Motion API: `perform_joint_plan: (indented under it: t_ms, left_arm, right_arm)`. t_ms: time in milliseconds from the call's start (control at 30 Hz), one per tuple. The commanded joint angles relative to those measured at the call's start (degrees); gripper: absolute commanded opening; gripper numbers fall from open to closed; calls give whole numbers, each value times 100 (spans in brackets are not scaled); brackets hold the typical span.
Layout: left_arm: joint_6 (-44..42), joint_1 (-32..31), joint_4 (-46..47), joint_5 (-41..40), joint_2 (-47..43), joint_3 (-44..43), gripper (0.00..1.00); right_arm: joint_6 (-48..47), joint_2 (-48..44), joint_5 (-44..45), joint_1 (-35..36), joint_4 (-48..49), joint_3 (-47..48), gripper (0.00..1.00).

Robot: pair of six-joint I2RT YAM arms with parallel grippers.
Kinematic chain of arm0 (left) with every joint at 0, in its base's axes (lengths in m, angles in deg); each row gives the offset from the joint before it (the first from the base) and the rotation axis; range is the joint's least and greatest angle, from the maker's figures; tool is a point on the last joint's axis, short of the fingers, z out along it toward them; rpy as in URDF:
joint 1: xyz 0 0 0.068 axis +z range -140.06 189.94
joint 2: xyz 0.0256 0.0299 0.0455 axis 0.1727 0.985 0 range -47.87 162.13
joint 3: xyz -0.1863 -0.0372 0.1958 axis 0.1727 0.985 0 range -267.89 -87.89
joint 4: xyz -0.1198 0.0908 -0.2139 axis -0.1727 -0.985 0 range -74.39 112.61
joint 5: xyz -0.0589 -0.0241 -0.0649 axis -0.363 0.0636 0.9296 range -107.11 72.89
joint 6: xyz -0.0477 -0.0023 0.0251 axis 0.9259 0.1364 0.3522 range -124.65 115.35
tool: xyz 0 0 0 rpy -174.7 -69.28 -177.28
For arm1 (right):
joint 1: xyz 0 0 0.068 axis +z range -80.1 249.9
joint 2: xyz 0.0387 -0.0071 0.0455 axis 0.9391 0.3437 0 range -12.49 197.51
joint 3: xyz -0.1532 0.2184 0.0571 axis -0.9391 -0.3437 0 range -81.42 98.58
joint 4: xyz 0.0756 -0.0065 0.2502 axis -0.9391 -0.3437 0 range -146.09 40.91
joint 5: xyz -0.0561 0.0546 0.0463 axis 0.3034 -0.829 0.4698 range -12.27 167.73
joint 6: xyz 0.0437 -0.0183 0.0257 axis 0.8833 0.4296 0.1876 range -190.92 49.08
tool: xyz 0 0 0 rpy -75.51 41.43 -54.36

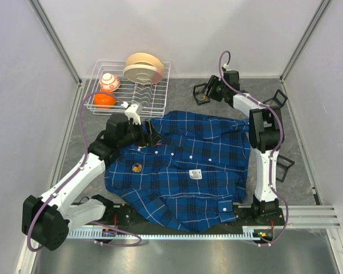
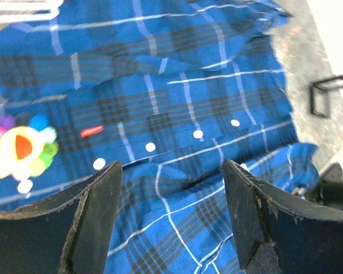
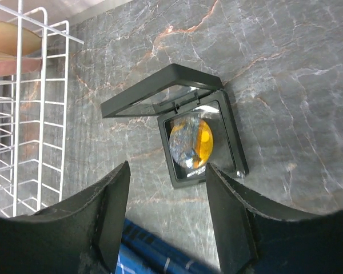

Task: Remove the brooch from the garment
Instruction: Place the brooch in the brooch box, then pick up the brooch from the flattened clothing.

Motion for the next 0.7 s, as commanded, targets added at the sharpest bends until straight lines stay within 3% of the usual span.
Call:
perform_joint_plan:
  t_ms: [0,133,333,500,600,633,667]
  left_arm:
    - [1123,300,-1350,-1057,106,-362,77]
    - [2009,565,-2667,-1234,62,-381,72]
    - [2750,644,-2997,-724,325,-65,61]
    - [2469,635,-2838,-1277,834,155,60]
    - [2907,644,-2804,-1471,713,400,56]
    - [3318,635,-2742,-1480,590,523,49]
    - [3565,635,-2681,-1549,424,673,45]
  right_arm:
    - [-650,-905,662,83,-989,276,64]
    - [-897,-1985,1472,451,-1325,-1020,64]
    - [-960,-3463,1693,1821,-1326,-2525,59]
    - [-538,-3956,569,3350,-18,-3555,50]
    - [-415,-3807,208,4028,545,-3802,45]
    - [-258,-3763,-228,4081,843,-4055,45]
    - [-47,-3624,-467,4082,1585,-4197,45]
